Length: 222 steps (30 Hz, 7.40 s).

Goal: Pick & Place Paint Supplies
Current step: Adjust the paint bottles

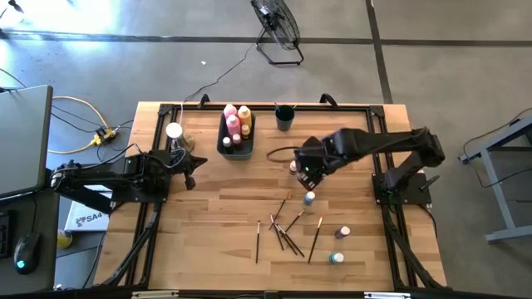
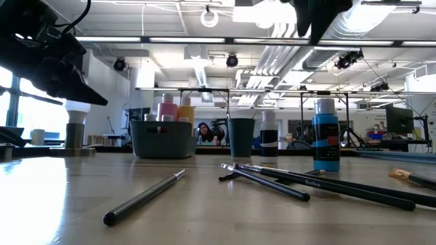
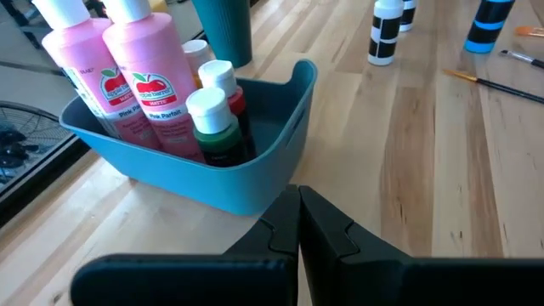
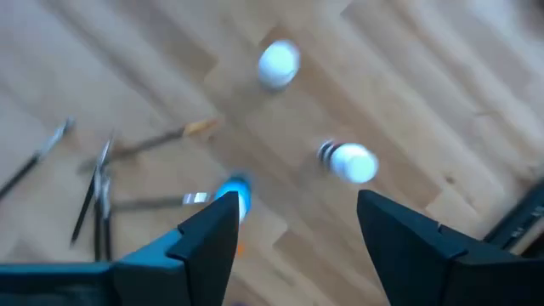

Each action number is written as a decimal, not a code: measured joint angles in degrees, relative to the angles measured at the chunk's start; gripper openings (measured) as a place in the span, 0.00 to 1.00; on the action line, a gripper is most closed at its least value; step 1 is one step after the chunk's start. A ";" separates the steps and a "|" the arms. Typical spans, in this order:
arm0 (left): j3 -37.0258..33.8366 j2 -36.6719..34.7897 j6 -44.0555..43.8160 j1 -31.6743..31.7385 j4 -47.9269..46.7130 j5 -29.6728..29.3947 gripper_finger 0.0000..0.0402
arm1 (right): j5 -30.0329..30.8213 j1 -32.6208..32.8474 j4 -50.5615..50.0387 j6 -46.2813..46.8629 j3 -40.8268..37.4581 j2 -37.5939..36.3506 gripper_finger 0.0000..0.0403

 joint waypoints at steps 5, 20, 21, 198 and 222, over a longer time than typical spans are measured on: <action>0.00 0.00 0.00 0.01 0.03 0.00 0.00 | -1.76 3.52 -0.92 7.20 -0.24 0.08 0.58; 0.00 -0.02 -0.01 0.01 0.06 -0.04 0.00 | -11.16 7.08 -2.10 35.41 -10.60 0.28 0.58; 0.00 -0.01 0.12 0.01 0.06 -0.07 0.00 | -11.89 7.30 -1.69 35.73 -11.38 0.30 0.58; 0.02 0.01 -0.22 0.01 -2.02 -0.59 0.00 | 4.66 3.57 64.35 0.40 -45.94 6.25 0.01; 0.02 0.01 -0.22 0.01 -2.09 -0.54 0.00 | -1.73 2.69 67.54 1.78 -45.95 4.73 0.01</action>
